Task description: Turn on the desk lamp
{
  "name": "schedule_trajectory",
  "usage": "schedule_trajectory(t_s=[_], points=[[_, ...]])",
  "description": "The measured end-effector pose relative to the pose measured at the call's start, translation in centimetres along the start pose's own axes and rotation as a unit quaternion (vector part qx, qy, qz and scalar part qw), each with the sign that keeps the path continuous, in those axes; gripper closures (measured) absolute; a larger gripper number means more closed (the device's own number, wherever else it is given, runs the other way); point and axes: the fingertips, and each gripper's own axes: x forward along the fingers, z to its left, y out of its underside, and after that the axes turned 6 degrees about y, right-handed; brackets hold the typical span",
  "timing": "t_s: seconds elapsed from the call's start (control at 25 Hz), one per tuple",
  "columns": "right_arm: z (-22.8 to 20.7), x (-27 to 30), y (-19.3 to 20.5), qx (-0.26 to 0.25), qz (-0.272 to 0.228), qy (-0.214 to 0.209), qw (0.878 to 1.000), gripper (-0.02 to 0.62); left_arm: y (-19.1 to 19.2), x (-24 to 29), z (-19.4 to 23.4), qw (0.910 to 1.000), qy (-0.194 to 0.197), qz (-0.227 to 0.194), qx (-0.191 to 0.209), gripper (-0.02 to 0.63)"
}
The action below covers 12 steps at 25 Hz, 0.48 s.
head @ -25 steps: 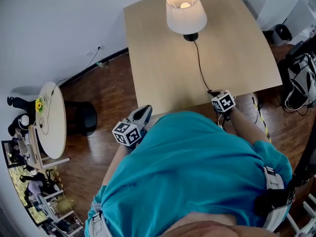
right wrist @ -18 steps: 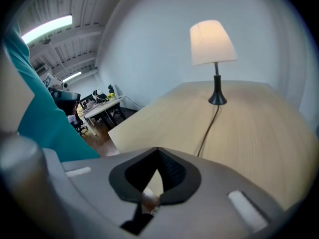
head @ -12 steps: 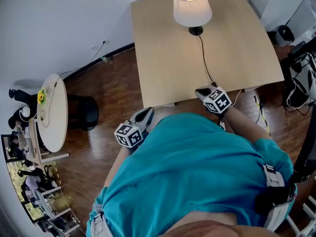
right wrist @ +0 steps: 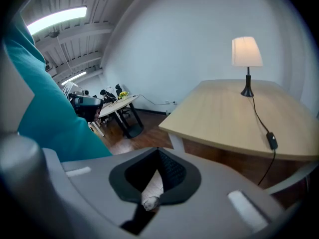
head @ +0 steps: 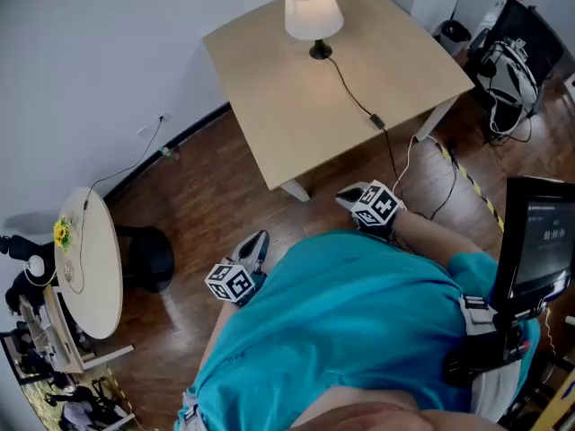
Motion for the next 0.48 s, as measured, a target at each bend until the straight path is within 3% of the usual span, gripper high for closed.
schedule_trajectory(t_s=[0.08, 0.2, 0.32, 0.48], points=[[3.1, -1.1, 0.6, -0.002, 0.013, 0.015, 1.000, 0.594, 0.4, -1.5, -0.9, 0.9994, 0.028, 0.009, -0.018, 0.577], [6.8, -4.3, 2.0, -0.001, 0.021, 0.037, 0.999, 0.594, 1.6, -3.5, -4.0, 0.9974, 0.067, 0.026, -0.001, 0.577], [9.4, -7.6, 3.6, 0.023, 0.026, 0.060, 0.998, 0.594, 2.7, -5.5, -7.8, 0.9954, 0.084, 0.045, 0.000, 0.577], [11.7, -11.3, 5.9, 0.021, 0.025, 0.069, 0.997, 0.594, 3.4, -6.8, -12.2, 0.9952, 0.091, 0.029, 0.018, 0.577]])
